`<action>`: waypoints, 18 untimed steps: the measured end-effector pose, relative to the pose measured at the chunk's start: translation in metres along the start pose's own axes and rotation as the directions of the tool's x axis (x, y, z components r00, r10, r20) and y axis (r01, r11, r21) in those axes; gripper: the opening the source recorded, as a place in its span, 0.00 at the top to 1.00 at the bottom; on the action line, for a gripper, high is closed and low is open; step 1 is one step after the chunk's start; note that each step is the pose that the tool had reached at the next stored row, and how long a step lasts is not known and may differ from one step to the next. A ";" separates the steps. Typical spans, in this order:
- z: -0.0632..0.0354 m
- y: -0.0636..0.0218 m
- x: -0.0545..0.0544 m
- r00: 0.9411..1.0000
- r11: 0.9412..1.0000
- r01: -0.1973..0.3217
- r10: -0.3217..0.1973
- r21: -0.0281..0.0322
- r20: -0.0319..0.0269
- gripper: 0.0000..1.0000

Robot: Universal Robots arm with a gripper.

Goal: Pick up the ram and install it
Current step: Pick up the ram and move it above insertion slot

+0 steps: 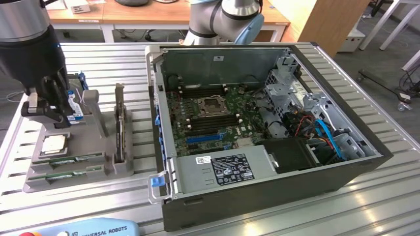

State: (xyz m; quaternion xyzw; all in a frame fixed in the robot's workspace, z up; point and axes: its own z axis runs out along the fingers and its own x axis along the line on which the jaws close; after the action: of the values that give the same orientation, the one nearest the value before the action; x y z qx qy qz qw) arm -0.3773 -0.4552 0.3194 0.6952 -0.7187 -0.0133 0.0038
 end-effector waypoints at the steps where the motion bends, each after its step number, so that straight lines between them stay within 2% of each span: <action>1: 0.0017 0.0000 0.000 1.000 1.000 0.000 0.000 0.000 0.000 0.64; 15: 0.0241 -0.0006 0.000 1.000 1.000 0.000 0.000 0.000 0.000 0.64; 18: 0.0248 -0.0006 0.000 1.000 1.000 0.000 0.000 0.000 0.000 0.64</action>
State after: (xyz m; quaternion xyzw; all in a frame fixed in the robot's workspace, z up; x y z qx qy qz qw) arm -0.3773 -0.4552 0.2945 0.6952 -0.7187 -0.0133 0.0039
